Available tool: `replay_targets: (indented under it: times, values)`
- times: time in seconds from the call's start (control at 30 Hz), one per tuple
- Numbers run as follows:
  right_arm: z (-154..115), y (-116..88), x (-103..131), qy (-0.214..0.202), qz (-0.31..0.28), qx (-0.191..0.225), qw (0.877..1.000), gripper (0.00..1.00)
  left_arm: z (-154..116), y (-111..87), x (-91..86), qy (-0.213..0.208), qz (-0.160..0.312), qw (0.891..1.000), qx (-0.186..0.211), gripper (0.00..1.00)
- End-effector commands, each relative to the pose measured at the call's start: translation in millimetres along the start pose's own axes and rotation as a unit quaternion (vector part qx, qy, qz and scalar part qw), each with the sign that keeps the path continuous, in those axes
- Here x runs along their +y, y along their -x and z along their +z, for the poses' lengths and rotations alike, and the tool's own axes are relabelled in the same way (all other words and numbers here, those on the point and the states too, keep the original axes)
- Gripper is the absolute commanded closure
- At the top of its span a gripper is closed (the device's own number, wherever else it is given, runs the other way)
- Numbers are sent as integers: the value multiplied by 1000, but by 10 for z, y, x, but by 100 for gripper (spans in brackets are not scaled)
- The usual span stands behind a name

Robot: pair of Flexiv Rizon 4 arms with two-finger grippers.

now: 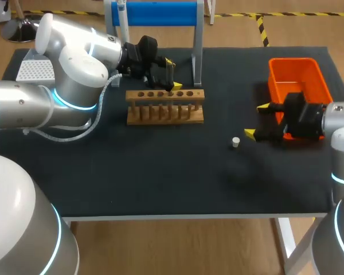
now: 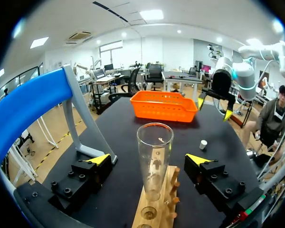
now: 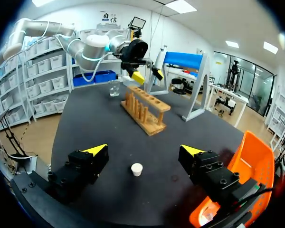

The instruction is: Invert the test tube, pick up the pipette, mount the tip to pipette, aspirate from beaker and dispense into the tube, eject the tip, return the pipette, and cap with the stopper.

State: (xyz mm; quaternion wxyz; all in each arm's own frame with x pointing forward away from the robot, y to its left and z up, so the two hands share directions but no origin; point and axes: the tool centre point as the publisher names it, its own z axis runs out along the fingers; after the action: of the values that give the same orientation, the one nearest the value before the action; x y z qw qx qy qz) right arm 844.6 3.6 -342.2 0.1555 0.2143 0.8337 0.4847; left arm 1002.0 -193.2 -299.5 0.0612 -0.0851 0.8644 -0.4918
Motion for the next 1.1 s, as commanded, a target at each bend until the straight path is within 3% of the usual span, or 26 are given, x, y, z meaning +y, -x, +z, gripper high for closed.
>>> replay_targets:
  times: [0.03,0.23,0.93,1.1]
  values:
    - [60,-105,-96,-11,-1,-2,1000,0,1,0,8,-1,0,1000,0,0]
    - [134,-199,-239,-23,-3,0,1000,0,1,0,8,-1,0,1000,0,0]
    - [457,-212,-473,-38,7,-14,999,0,1,0,8,-1,0,1000,0,0]
    - [504,-221,-485,-40,6,-15,999,11,1,0,8,-1,0,1000,0,0]
